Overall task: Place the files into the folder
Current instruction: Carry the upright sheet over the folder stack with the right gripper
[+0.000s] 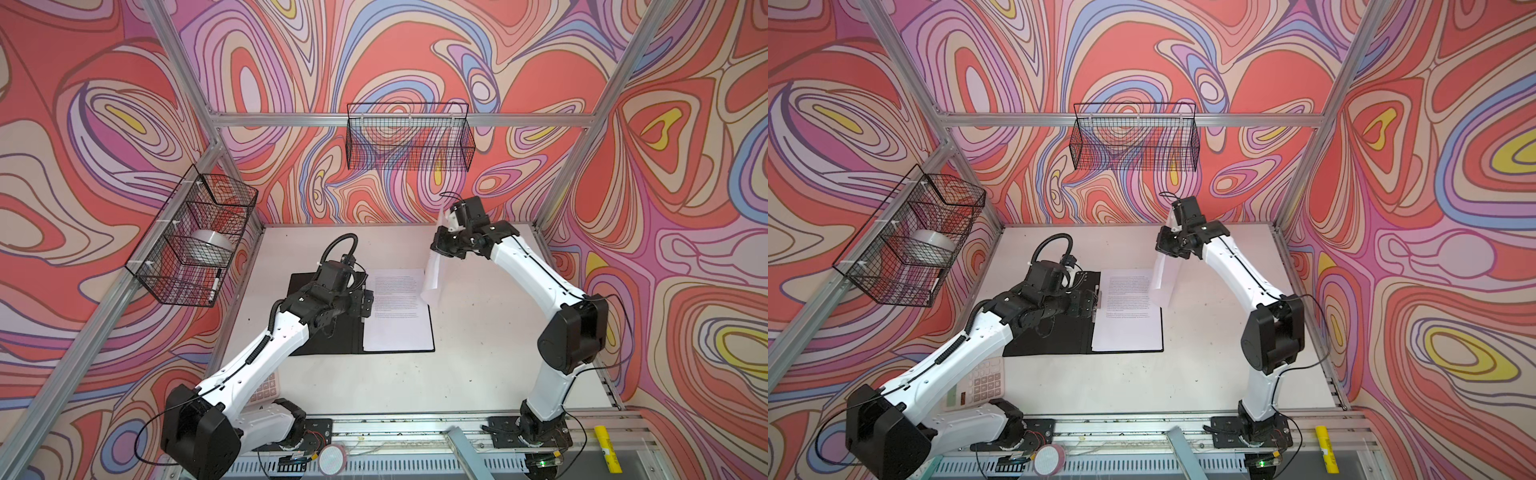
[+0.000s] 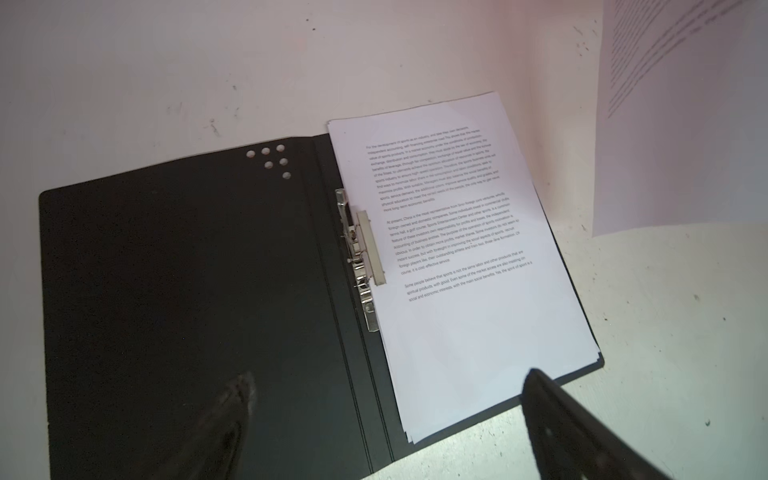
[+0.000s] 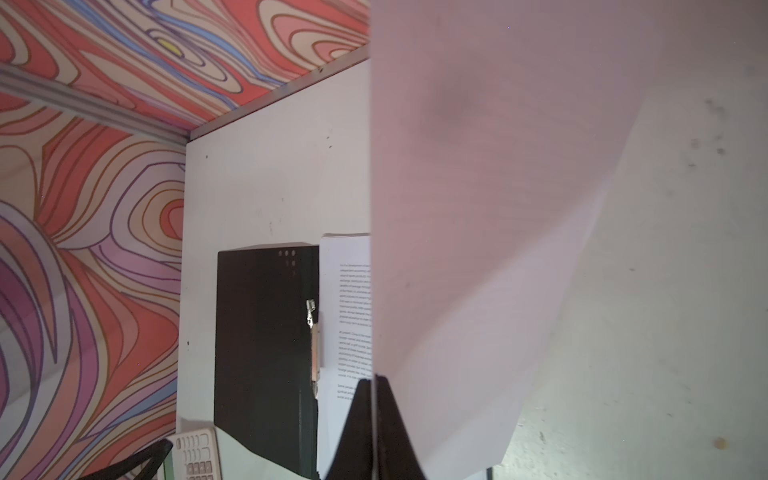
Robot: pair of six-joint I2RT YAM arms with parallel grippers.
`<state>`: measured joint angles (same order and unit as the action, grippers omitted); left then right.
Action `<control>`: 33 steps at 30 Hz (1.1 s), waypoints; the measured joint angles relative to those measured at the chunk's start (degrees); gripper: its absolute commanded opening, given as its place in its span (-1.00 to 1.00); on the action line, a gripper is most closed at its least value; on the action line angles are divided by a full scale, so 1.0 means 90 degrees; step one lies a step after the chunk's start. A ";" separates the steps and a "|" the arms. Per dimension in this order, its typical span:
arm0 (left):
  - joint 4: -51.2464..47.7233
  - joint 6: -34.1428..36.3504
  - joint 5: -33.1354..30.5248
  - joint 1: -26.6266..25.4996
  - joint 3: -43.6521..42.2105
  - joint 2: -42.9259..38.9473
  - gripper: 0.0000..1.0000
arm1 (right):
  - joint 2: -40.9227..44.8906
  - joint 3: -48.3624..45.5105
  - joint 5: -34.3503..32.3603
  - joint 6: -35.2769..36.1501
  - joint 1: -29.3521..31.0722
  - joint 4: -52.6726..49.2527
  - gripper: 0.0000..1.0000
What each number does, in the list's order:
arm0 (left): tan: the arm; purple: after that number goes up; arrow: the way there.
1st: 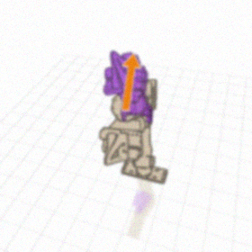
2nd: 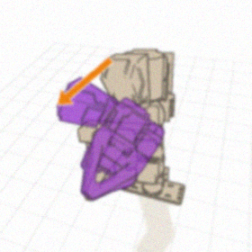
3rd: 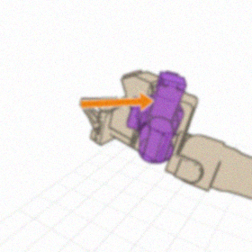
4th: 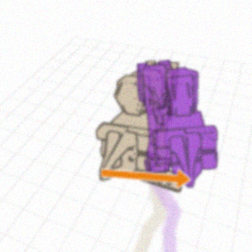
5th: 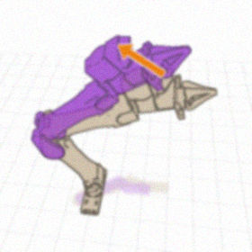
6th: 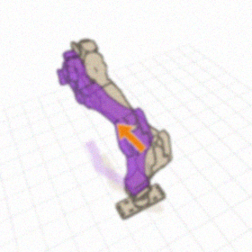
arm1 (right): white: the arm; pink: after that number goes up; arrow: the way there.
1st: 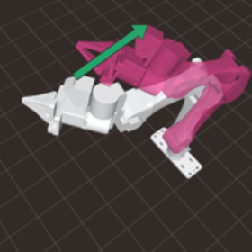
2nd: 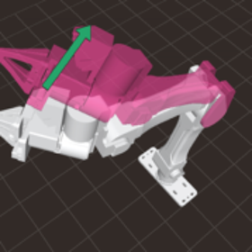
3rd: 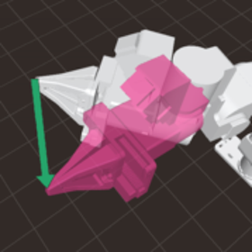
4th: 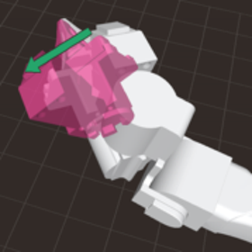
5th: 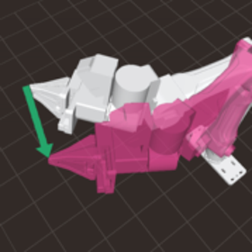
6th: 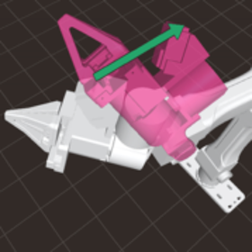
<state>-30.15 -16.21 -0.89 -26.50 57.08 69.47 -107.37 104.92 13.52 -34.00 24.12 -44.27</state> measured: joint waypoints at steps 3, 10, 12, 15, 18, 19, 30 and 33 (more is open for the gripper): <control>-0.0010 -0.0061 0.0000 0.0175 0.0017 0.0083 1.00 | -0.0253 0.0449 0.0206 -0.0073 0.0391 -0.0012 -1.00; -0.0015 -0.0160 0.0114 0.0321 0.0022 0.0172 1.00 | -0.0187 0.0466 0.1018 -0.0406 0.0539 0.0367 -1.00; -0.0015 -0.0177 0.0129 0.0330 0.0022 0.0219 1.00 | -0.0083 0.0204 0.1078 -0.0437 0.0483 0.0442 -1.00; -0.0017 -0.0202 0.0177 0.0333 0.0024 0.0257 1.00 | 0.0158 -0.0505 0.1243 -0.0491 0.0294 0.0636 -1.00; -0.0017 -0.0214 0.0245 0.0333 0.0027 0.0257 1.00 | 0.0311 -0.1338 0.1343 -0.0476 -0.0024 0.0860 -1.00; -0.0019 -0.0223 0.0255 0.0333 0.0027 0.0257 1.00 | 0.0313 -0.1630 0.1360 -0.0418 -0.0138 0.0930 -1.00; -0.0058 -0.0228 0.0311 0.0333 0.0034 0.0333 0.99 | -0.0083 -0.3526 0.1005 0.0175 -0.0265 0.1496 -1.00; -0.0061 -0.0228 0.0316 0.0333 0.0034 0.0340 0.99 | -0.0095 -0.3636 0.0988 0.0172 -0.0238 0.1586 -1.00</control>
<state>-30.70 -18.26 1.96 -23.51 57.39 72.53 -108.22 72.20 22.41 -32.45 21.98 -30.00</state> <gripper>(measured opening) 0.994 0.047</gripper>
